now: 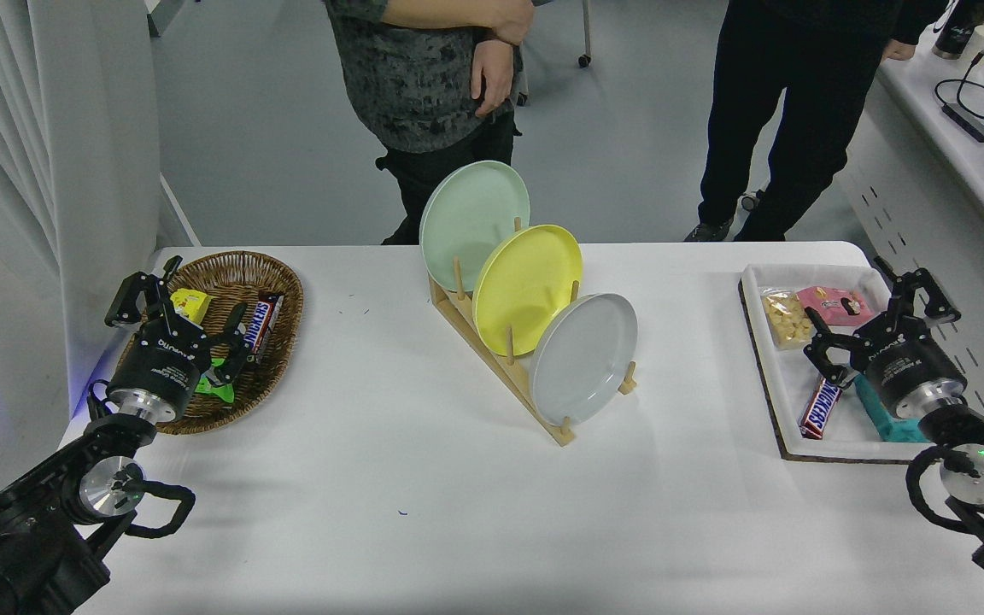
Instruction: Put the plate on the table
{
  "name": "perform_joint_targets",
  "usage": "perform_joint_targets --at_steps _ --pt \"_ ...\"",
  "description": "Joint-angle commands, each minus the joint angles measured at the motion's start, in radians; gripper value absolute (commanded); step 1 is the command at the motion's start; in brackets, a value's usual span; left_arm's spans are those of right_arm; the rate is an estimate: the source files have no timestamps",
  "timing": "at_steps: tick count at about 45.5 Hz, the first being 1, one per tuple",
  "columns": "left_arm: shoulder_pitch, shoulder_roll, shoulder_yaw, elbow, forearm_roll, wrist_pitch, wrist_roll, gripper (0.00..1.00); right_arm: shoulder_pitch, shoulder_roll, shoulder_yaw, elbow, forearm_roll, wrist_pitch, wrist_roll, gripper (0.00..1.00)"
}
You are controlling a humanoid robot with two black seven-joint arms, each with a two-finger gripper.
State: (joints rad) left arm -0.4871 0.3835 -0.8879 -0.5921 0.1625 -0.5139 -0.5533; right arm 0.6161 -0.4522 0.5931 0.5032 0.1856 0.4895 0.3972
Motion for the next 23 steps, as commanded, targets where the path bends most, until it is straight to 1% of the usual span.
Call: perform_joint_targets --at_steps 1,23 --pt "-0.001 0.000 0.001 0.000 0.000 0.000 0.003 0.98 -0.002 -0.003 0.013 -0.002 0.000 0.000 0.000 1.00" --pt "-0.002 0.002 0.014 0.000 0.000 0.000 -0.002 0.98 -0.012 0.003 0.013 0.000 -0.001 -0.002 0.000 1.00"
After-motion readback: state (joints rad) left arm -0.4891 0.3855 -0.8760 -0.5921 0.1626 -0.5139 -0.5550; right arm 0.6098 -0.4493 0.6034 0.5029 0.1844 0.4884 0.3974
